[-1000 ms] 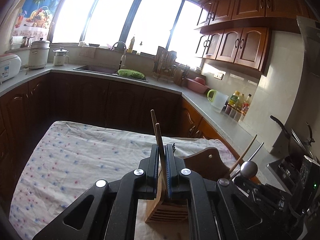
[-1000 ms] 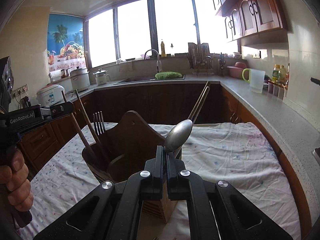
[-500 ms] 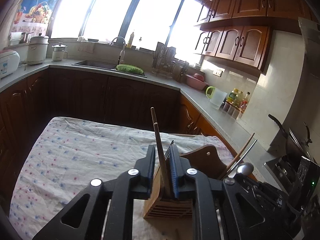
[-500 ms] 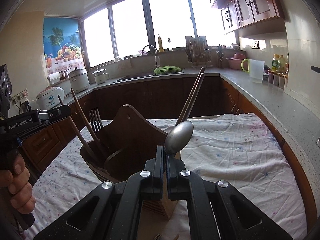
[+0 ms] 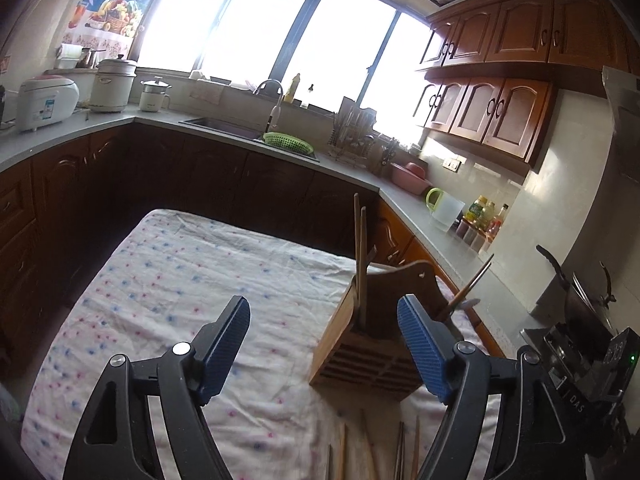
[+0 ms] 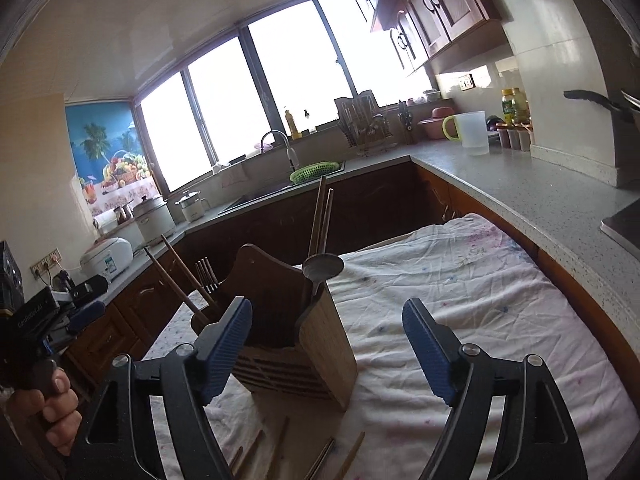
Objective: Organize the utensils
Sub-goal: 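Open both tools and release the spoon and chopstick into the holder, then move both open tools back down over the chopsticks on the cloth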
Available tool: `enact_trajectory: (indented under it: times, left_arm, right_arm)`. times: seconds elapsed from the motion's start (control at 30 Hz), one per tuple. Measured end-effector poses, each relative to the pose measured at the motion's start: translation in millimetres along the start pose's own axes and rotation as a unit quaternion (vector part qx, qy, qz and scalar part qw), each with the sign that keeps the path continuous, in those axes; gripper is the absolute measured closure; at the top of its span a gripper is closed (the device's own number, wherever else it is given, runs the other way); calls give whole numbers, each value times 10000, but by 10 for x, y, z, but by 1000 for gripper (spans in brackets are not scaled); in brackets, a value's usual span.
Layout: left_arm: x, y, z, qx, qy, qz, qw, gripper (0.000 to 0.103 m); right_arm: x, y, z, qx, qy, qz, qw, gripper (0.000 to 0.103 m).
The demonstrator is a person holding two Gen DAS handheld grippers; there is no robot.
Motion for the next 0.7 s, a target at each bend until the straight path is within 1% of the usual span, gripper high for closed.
enact_trajectory:
  times: [0.2, 0.4, 0.5, 0.7]
  left_arm:
    - [303, 360, 13, 60, -80, -386, 9992, 27]
    - [453, 540, 119, 16, -95, -736, 9972, 27]
    - [533, 624, 184, -38, -68, -824, 9966, 27]
    - [574, 787, 287, -356, -59, -1052, 9938, 27]
  right_arm:
    - [248, 275, 134, -314, 40, -224, 9992, 22]
    - [407, 553, 234, -601, 111, -514, 9968, 22]
    - [463, 664, 231, -605, 116, -616, 9962, 22]
    - [544, 954, 232, -530, 232, -800, 9951, 22]
Point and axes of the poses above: each gripper's, at about its wrist camera, not at the fingertips, and x roughly against the way its jaws point, z to its right, y to its underside, the point moved 1 cm from there along -x, roughly the way its jaws point, and after that the axes turned 11 degrees about -x, right-handed, at the moved point
